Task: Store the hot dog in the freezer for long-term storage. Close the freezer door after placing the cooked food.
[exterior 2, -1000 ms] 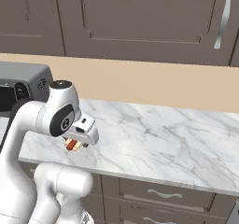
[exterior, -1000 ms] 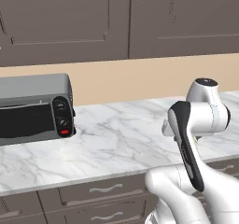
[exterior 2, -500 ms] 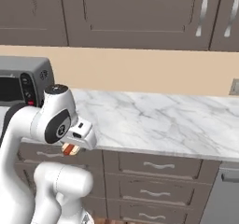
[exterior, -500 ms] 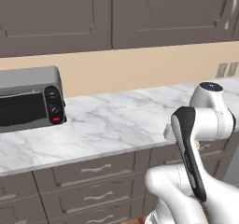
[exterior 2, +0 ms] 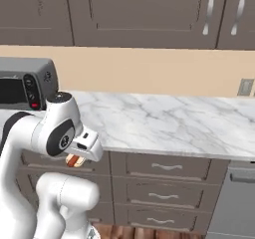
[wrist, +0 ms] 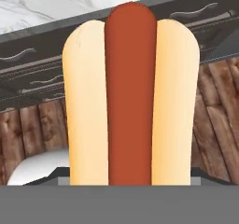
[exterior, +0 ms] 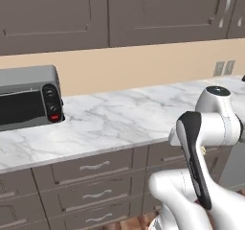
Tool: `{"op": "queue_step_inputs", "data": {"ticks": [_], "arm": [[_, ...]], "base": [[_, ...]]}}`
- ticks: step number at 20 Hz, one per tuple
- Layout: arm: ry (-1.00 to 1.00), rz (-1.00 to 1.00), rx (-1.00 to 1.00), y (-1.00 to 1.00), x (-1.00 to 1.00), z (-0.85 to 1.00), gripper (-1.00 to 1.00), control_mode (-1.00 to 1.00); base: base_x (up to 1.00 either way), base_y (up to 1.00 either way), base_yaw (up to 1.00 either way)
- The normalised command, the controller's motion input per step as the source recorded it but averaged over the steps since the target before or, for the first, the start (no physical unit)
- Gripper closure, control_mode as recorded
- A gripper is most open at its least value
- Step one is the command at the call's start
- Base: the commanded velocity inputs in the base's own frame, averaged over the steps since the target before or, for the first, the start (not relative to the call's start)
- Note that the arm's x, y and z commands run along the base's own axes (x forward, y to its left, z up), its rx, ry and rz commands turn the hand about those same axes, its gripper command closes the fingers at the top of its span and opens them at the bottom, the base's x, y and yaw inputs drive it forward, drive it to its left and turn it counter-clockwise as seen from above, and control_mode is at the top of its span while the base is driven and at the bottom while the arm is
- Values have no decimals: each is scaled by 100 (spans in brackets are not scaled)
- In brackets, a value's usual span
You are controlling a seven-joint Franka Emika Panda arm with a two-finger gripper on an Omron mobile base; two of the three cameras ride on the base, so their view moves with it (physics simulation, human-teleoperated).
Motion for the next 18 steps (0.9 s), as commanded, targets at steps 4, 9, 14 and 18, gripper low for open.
{"op": "queue_step_inputs", "data": {"ticks": [4, 9, 14, 18], "arm": [[0, 0, 0, 0, 0, 0, 100, 100], [0, 0, 0, 0, 0, 0, 100, 100], [0, 0, 0, 0, 0, 0, 100, 100], [0, 0, 0, 0, 0, 0, 100, 100]], "base": [[-17, -4, 63], [-45, 41, 79], [-31, 23, 70], [-8, 34, 34]]}}
